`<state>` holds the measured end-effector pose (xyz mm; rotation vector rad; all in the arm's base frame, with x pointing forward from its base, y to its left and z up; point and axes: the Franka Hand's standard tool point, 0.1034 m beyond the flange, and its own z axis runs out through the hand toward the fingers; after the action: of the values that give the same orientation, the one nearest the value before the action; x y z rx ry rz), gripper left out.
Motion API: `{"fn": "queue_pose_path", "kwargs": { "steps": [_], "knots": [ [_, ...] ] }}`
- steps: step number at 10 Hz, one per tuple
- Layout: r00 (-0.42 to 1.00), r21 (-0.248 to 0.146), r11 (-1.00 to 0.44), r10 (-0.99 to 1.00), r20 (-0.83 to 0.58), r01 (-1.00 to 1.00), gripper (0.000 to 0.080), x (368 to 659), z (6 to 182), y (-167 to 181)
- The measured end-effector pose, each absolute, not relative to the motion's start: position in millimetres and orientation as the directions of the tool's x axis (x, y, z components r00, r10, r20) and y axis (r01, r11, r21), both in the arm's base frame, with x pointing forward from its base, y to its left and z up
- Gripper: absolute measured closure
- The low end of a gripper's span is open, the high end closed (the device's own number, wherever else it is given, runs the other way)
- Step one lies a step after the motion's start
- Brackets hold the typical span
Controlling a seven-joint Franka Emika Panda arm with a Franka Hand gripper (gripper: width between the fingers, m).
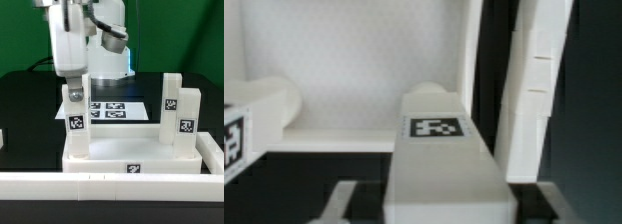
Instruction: Assemble desk
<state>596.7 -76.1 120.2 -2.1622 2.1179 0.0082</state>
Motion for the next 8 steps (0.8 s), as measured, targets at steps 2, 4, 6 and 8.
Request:
{"fn": "queue_pose_path", "kwargs": {
  "steps": [2, 4, 6, 8],
  "knots": [
    [0.040, -0.078, -0.034, -0.996, -0.082, -0.996, 0.0509, 596.4, 119.4, -76.3],
    [0.100, -0.061, -0.096, -0.993, -0.067, -0.994, 0.0202, 596.4, 115.9, -75.5],
    [0.321, -0.063, -0.318, -0.946, -0.041, -0.946, 0.0165, 596.9, 114.8, -74.9],
    [0.501, -0.064, -0.498, -0.865, -0.026, -0.865, 0.0153, 596.9, 113.9, -72.3]
  ]
}}
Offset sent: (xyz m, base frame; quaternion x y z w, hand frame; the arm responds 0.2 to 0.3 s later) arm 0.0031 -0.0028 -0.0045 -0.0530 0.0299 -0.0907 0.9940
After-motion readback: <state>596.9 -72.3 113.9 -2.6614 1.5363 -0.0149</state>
